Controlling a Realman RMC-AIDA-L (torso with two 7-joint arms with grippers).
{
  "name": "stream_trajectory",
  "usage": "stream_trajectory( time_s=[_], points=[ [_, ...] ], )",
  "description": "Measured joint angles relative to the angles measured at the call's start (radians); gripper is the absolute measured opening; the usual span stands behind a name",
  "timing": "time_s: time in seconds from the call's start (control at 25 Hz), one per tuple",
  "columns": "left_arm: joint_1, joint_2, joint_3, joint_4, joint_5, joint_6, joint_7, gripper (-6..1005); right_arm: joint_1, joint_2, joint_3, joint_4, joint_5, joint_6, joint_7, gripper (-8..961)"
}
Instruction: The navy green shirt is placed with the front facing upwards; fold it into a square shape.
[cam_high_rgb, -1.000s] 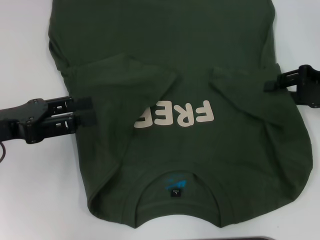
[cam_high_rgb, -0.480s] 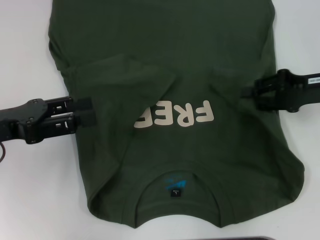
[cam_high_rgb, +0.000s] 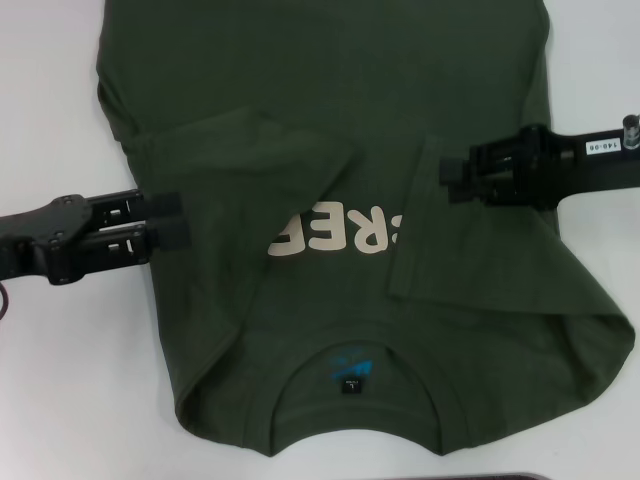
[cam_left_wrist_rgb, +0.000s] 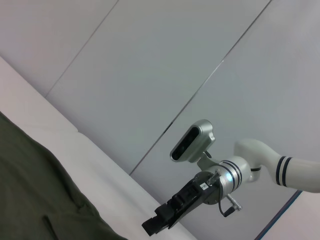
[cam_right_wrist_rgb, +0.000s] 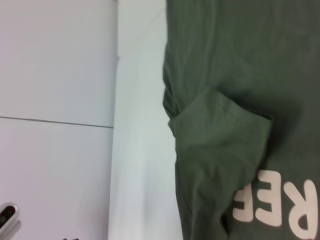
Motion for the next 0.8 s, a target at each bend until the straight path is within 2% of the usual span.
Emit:
stream_trajectory(
  time_s=[0.12,0.2,0.24,0.48,0.56,0.68,0.8],
  points=[
    [0.000,0.001,0.000,-0.001,-0.005,0.000,0.000,688,-0.011,-0.006,0.003,-0.004,0.029,0.000,-0.009,377],
    [0.000,0.001,0.000,-0.002,-0.005,0.001,0.000,689,-0.024,-0.020,0.005,-0.007,0.052,0.001,-0.011,378],
    [0.001,0.002,0.000,-0.003,-0.005,0.002,-0.001,689,-0.045,-0.036,0.005,-0.023,0.075,0.000,-0.019,378],
    [0.001,0.003,0.000,-0.005,-0.005,0.002,-0.007,689,-0.116,-0.057,0.031,-0.071,0.160,0.000,-0.140,377],
    [0.001,0.005,0.000,-0.004,-0.006,0.002,-0.012,689,-0.150,-0.055,0.063,-0.071,0.226,-0.001,-0.257,377],
    [-0.002,0.008,0.000,-0.001,-0.008,-0.001,-0.025,689,-0.193,-0.038,0.113,-0.047,0.311,0.021,-0.413,476],
    [-0.005,0.016,-0.002,-0.002,-0.013,-0.001,-0.027,689,-0.210,-0.035,0.154,-0.015,0.345,0.067,-0.467,568]
  ],
)
